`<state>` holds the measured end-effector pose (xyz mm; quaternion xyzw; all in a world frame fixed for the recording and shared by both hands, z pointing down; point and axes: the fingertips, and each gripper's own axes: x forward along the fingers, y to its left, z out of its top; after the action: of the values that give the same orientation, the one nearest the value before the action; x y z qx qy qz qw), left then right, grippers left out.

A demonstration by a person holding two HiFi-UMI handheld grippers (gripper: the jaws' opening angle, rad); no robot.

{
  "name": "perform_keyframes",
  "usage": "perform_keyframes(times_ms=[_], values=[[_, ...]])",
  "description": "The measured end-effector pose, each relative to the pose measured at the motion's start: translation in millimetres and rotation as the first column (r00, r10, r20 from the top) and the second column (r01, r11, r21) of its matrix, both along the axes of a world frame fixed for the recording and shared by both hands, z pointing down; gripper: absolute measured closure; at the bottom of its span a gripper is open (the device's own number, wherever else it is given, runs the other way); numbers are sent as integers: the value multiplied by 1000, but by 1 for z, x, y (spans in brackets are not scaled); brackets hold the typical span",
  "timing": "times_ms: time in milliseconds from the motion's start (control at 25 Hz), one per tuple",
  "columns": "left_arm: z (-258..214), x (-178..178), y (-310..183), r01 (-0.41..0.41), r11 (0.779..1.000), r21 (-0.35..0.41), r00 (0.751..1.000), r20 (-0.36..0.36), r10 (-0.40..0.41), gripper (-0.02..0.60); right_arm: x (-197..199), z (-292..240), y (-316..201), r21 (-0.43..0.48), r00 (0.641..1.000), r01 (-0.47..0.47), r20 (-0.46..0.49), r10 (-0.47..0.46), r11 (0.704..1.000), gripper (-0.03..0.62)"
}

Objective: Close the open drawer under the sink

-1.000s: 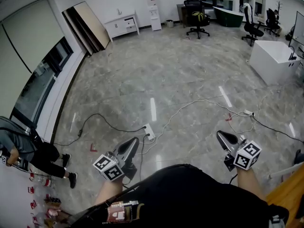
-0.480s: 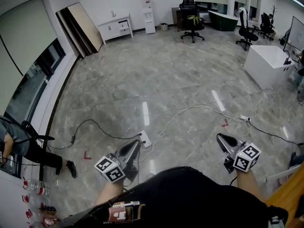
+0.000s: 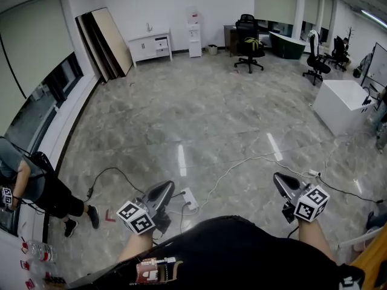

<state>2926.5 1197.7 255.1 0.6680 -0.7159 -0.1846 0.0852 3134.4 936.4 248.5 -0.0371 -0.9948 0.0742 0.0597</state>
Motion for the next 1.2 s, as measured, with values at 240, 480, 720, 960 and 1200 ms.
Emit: perform_keyframes(times_ms=[240, 480, 720, 960, 1200], values=[[10, -78, 11, -1, 1000, -28, 1000, 14, 2, 581, -71, -1, -5, -13, 999, -34, -24, 34, 999, 592], [39, -112, -34, 1, 998, -60, 999, -36, -3, 581, -106, 30, -49, -47, 997, -30, -75, 26, 998, 592], [44, -122, -118, 27, 997, -77, 1000, -11, -28, 581, -127, 42, -144, -79, 998, 1, -61, -6, 997, 592], [31, -120, -239, 72, 996, -53, 997, -27, -74, 581, -153, 35, -260, -90, 996, 74, -45, -78, 993, 592], [20, -114, -316, 76, 996, -55, 997, -18, -77, 581, -181, 26, -327, -79, 988, 152, -26, -154, 985, 592]])
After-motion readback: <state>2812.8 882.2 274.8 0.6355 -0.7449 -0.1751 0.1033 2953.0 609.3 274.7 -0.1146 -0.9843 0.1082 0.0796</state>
